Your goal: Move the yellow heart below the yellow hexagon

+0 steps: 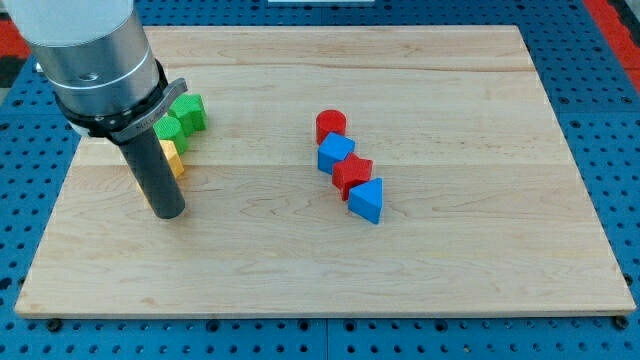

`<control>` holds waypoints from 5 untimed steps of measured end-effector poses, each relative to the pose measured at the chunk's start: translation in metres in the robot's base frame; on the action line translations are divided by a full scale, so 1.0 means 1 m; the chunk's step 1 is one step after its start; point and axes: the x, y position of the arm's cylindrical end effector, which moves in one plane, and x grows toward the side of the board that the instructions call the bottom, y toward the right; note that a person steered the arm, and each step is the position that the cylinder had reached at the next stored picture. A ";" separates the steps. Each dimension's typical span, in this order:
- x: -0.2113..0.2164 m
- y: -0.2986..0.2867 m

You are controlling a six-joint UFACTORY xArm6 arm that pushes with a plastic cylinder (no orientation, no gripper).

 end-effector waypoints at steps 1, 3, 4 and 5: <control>0.001 0.000; 0.020 0.009; 0.020 0.012; 0.020 0.013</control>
